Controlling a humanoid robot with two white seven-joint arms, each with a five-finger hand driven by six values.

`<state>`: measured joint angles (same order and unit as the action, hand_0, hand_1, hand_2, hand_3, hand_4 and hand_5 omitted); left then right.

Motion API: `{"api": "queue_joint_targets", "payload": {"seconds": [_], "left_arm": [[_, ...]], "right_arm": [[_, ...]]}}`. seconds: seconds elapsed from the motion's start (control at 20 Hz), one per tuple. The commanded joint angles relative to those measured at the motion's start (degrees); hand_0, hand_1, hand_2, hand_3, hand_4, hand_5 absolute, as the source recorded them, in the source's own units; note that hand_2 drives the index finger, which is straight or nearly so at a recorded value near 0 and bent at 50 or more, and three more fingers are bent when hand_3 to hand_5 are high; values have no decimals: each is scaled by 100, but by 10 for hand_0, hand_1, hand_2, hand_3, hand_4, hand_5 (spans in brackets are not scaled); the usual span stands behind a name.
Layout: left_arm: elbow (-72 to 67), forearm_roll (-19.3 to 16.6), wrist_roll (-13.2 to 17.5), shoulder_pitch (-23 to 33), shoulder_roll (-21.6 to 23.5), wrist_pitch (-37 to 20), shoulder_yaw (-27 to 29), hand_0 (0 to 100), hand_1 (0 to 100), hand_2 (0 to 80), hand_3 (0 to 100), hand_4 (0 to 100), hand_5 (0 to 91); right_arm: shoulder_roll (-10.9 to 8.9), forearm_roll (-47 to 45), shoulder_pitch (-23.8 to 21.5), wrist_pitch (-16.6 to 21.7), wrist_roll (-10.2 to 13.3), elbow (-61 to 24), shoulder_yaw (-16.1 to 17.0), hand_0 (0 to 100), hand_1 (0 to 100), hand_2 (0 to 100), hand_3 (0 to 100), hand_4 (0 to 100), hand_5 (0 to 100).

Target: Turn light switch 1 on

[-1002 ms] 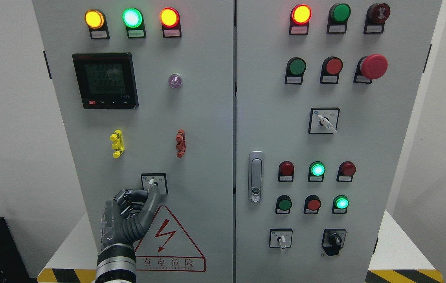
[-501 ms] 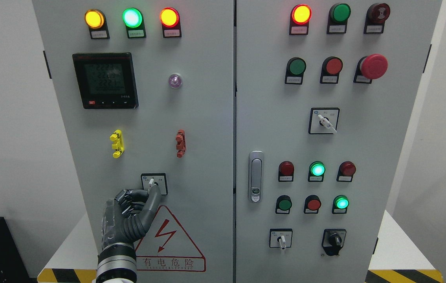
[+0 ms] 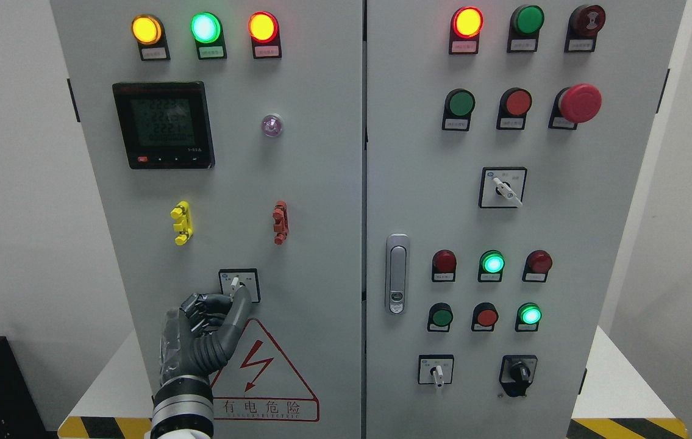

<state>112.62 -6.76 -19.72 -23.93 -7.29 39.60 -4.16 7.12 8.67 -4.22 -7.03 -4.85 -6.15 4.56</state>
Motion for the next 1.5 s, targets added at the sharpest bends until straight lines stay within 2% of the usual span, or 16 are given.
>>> {"api": "queue_joint_targets", "payload": {"seconds": [0.0, 0.9, 1.45], "left_arm": [[-21, -27, 3, -16, 0, 4, -24, 245, 662, 582, 699, 733, 588], [-21, -71, 12, -42, 0, 57, -33, 262, 663, 595, 704, 741, 605], [-29, -71, 12, -51, 0, 66, -33, 318, 663, 607, 717, 751, 611]], "right_arm": [[0, 3, 0, 0, 2, 0, 1, 302, 0, 0, 0, 0, 0], [0, -6, 0, 0, 2, 0, 1, 302, 0, 0, 0, 0, 0], [0, 3, 0, 0, 2, 0, 1, 303, 0, 0, 0, 0, 0]]}}
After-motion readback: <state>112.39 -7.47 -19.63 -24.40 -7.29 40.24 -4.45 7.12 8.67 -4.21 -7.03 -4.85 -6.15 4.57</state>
